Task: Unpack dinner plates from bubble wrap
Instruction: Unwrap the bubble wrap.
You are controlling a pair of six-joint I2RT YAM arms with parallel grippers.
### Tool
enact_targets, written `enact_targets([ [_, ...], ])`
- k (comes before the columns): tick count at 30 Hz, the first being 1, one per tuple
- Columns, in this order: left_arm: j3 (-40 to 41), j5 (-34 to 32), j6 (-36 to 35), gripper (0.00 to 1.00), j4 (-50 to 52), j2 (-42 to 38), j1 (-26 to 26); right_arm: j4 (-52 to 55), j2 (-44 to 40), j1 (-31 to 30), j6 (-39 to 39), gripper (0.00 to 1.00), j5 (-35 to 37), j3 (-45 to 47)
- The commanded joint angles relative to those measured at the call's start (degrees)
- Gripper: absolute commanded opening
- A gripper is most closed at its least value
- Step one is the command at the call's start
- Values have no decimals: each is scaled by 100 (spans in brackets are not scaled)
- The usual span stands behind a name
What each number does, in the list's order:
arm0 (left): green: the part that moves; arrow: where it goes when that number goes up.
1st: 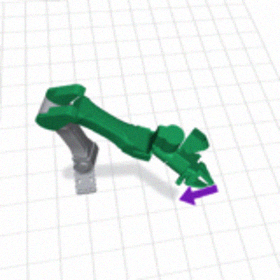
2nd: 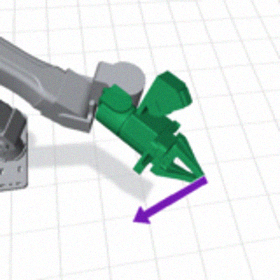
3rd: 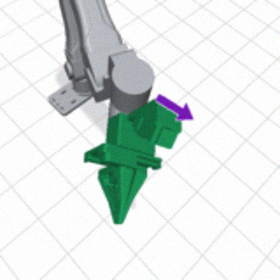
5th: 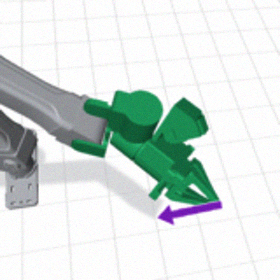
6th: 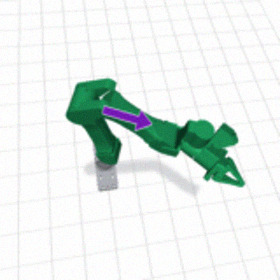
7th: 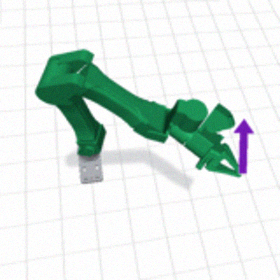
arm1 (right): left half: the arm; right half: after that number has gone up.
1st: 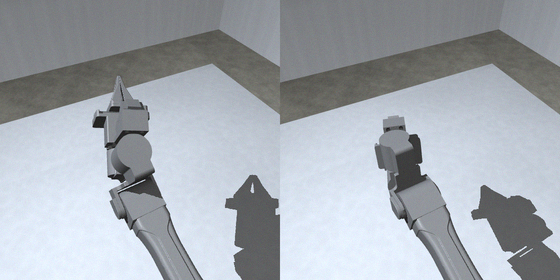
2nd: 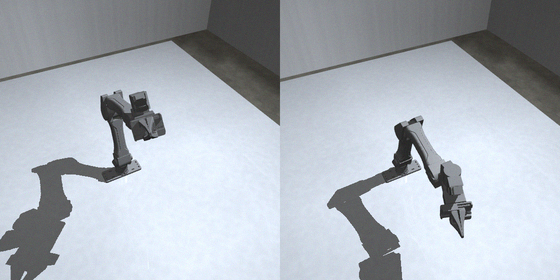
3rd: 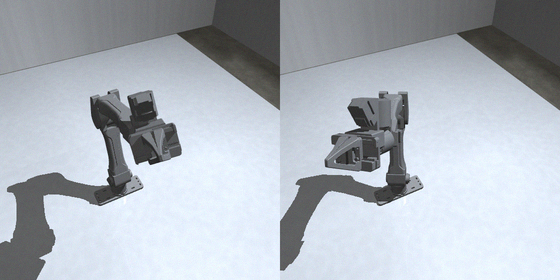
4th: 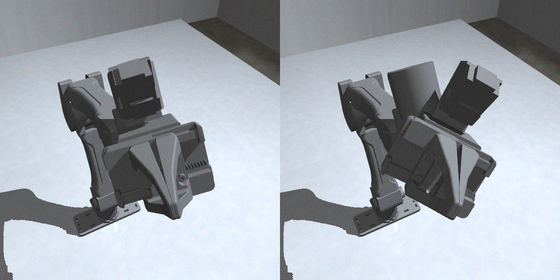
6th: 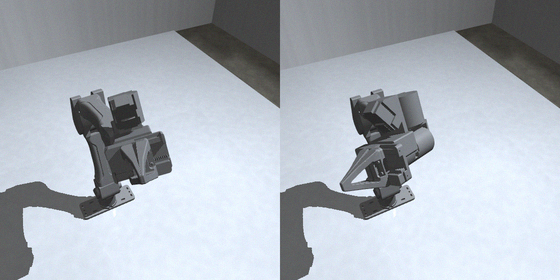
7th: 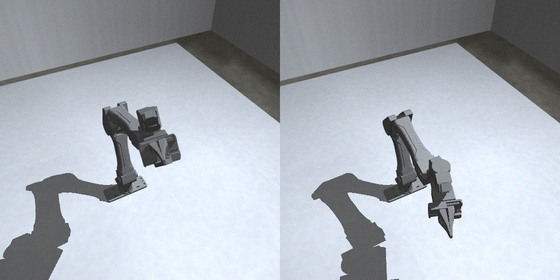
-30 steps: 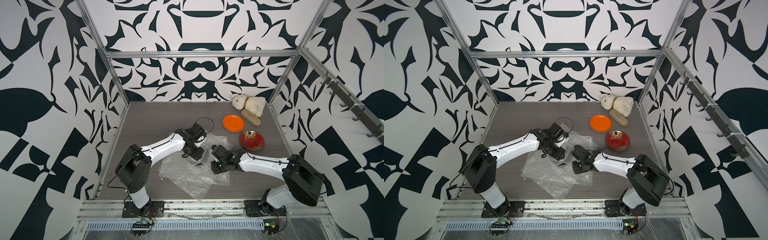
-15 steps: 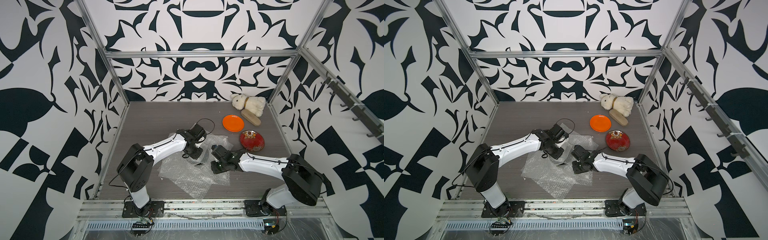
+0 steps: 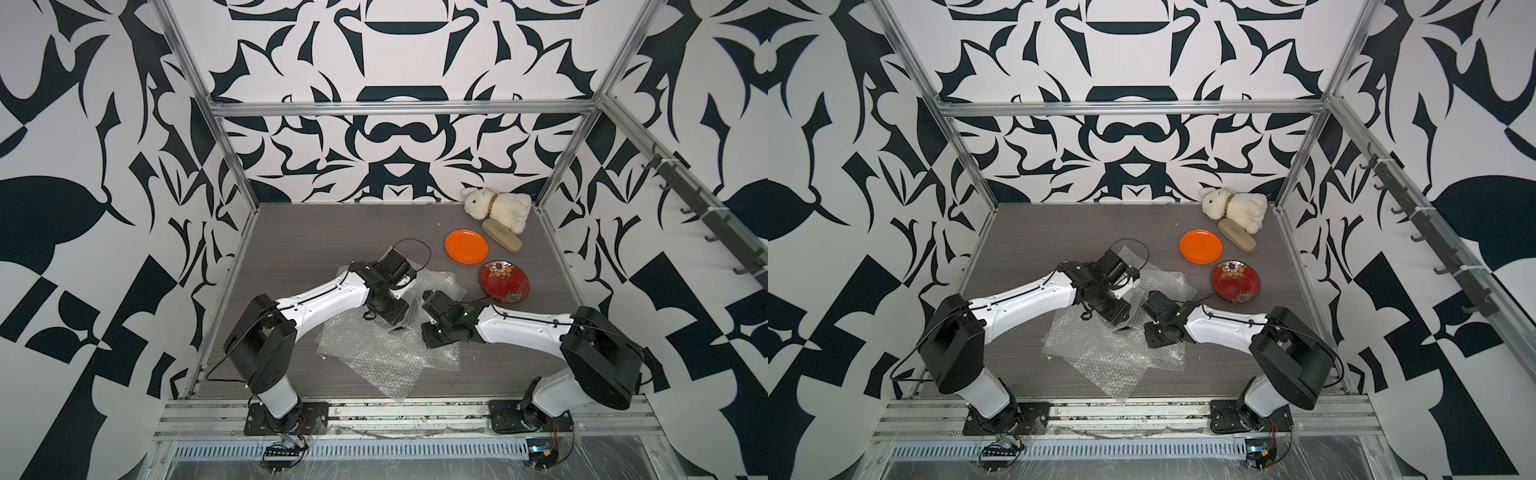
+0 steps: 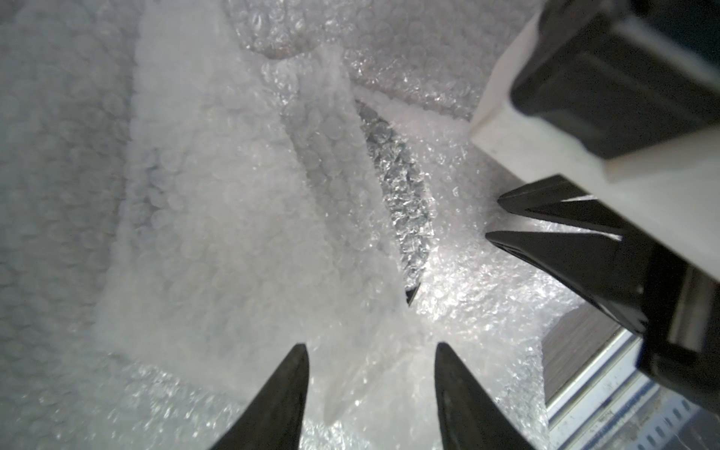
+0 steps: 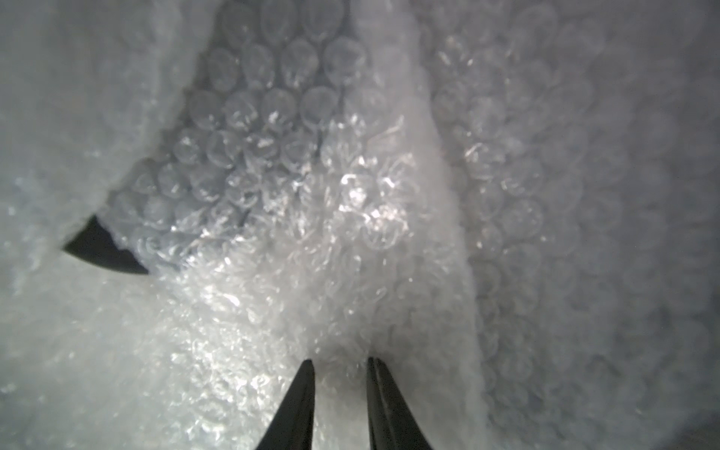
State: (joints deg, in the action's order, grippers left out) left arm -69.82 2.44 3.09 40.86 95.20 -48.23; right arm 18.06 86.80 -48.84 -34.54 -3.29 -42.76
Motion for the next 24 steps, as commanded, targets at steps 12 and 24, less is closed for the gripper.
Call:
enact_targets([
  [12,313,-1146,-265,58,-200,-68,-474,64,34,-29,-65,29,127,73],
  [24,382,-1592,-292,60,-253,78,-575,79,56,-22,-70,29,118,66],
])
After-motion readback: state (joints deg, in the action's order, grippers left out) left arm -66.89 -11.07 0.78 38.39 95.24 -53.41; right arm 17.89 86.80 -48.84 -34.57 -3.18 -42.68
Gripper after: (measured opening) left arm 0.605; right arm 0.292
